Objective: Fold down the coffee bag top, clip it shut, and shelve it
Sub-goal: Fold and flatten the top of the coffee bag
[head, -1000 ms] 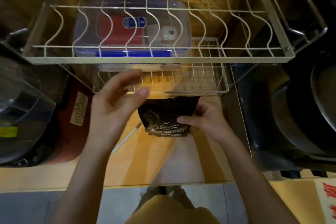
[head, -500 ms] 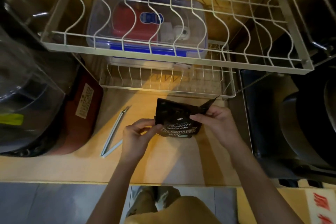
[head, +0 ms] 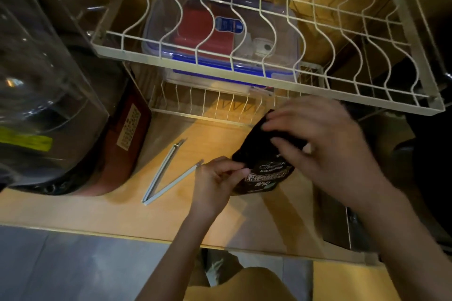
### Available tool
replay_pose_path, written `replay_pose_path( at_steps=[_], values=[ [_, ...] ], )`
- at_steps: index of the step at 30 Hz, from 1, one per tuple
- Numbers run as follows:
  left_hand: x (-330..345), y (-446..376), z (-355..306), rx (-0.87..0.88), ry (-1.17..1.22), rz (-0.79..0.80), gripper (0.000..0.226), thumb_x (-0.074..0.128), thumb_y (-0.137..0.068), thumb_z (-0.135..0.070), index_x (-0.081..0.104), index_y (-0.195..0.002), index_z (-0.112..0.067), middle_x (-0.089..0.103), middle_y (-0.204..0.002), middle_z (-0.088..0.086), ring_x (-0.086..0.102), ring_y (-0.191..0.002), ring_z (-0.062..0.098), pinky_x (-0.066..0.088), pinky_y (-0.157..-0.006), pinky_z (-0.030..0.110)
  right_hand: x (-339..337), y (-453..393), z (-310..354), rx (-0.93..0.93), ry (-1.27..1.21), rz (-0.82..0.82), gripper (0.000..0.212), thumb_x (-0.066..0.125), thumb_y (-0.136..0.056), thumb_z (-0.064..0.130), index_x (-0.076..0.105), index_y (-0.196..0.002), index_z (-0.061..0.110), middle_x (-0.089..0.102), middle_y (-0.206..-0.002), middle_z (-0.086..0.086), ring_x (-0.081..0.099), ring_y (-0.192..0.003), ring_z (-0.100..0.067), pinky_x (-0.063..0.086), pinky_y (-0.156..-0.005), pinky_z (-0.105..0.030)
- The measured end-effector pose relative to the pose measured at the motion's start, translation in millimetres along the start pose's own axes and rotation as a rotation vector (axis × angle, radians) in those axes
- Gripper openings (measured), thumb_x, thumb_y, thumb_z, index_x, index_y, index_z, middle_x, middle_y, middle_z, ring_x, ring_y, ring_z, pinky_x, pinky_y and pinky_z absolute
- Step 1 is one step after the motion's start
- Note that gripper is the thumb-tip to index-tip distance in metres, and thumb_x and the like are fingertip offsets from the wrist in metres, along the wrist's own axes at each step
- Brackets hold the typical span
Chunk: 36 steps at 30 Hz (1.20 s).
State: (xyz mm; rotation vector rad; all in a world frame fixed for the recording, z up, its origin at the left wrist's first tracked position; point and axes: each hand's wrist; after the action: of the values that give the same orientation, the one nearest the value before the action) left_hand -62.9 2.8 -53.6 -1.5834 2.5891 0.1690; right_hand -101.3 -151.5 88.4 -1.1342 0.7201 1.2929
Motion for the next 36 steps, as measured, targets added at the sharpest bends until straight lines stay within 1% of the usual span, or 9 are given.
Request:
replay_pose_path(
  at_steps=[4,7,11,16,26,29,32,34,36],
  values=[
    [1,-3,-5,0.096,-0.060,0.062,0.023,0.063,-0.070,-0.032,0.072,-0.074,-0.012,0.069,-0.071,0.002,0.059,-0.065,0.004,0.046,-0.060,0.022,45,-17,4,-0.375,0.309,0.174,0.026,0.046,-0.078,0.022,0.070,-0.085,0.015,0.072,-0.097,-0.005,0.056,-0.108,-0.023,0.025,-0.099,-0.038],
    [0,-4,-6,0.125,-0.106,0.073,0.012,0.069,-0.069,-0.019,0.072,-0.074,-0.008,0.062,-0.066,-0.009,0.053,-0.061,-0.008,0.036,-0.059,0.006,55,-24,-7,-0.359,0.477,0.461,0.006,0.065,-0.074,0.022,0.069,-0.071,0.019,0.071,-0.079,0.002,0.064,-0.092,-0.021,0.024,-0.102,-0.041],
    [-1,-2,3,0.070,-0.021,-0.023,0.016,0.068,-0.069,-0.023,0.072,-0.079,-0.012,0.062,-0.067,-0.010,0.057,-0.063,0.000,0.040,-0.058,0.011,47,-26,-9,-0.352,0.525,0.645,0.015,0.055,-0.084,0.029,0.067,-0.079,0.020,0.069,-0.082,0.004,0.057,-0.089,-0.019,0.037,-0.096,-0.037],
    [-3,3,10,0.050,-0.021,0.003,0.021,0.075,-0.066,-0.009,0.070,-0.085,-0.015,0.062,-0.074,-0.007,0.058,-0.069,0.002,0.043,-0.061,0.011,49,-23,-12,-0.363,0.497,0.639,0.009,0.056,-0.083,0.019,0.063,-0.087,0.021,0.068,-0.093,0.003,0.055,-0.096,-0.020,0.040,-0.092,-0.038],
    [-12,7,28,0.037,-0.140,-0.076,0.018,0.077,-0.065,-0.006,0.071,-0.074,-0.020,0.062,-0.066,-0.014,0.057,-0.063,-0.004,0.040,-0.061,0.008,53,-13,-9,-0.349,0.381,0.471,0.004,0.071,-0.067,0.016,0.068,-0.068,0.018,0.068,-0.066,0.005,0.060,-0.073,-0.018,0.039,-0.082,-0.033],
    [-15,9,27,0.024,-0.105,-0.012,0.020,0.077,-0.065,-0.004,0.069,-0.072,-0.021,0.067,-0.065,-0.001,0.057,-0.061,-0.004,0.038,-0.068,0.002,50,-13,-7,-0.321,0.343,0.499,0.006,0.072,-0.067,0.015,0.068,-0.070,0.018,0.069,-0.071,0.004,0.061,-0.080,-0.021,0.042,-0.083,-0.034],
    [-30,2,25,-0.110,0.006,0.243,0.019,0.080,-0.062,-0.008,0.069,-0.076,-0.015,0.069,-0.075,0.004,0.062,-0.068,0.001,0.042,-0.072,0.005,53,-9,-4,-0.377,0.337,0.451,0.015,0.054,-0.075,0.013,0.066,-0.068,0.016,0.068,-0.070,0.002,0.062,-0.077,-0.021,0.035,-0.085,-0.034],
    [-43,-5,24,-0.187,0.073,0.395,0.043,0.083,-0.055,-0.025,0.066,-0.095,-0.020,0.067,-0.098,0.004,0.062,-0.089,0.008,0.049,-0.076,0.021,49,-4,-5,-0.359,0.296,0.425,0.010,0.063,-0.072,0.005,0.068,-0.069,0.012,0.069,-0.070,-0.003,0.063,-0.077,-0.025,0.031,-0.086,-0.037],
    [-48,-10,24,-0.200,-0.010,0.484,0.081,0.081,-0.048,-0.039,0.048,-0.122,-0.029,0.050,-0.126,-0.003,0.046,-0.113,0.005,0.041,-0.087,0.020,39,1,-6,-0.338,0.268,0.431,0.008,0.071,-0.069,0.006,0.070,-0.074,0.012,0.071,-0.073,-0.005,0.062,-0.080,-0.028,0.029,-0.086,-0.037]
  ],
)
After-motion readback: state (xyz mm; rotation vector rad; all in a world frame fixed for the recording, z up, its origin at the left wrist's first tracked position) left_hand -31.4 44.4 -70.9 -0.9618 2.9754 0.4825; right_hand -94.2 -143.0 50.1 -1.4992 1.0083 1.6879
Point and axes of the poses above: each hand's wrist, its own y-axis away from the middle knuckle, its own x-axis out of the palm, z = x × y
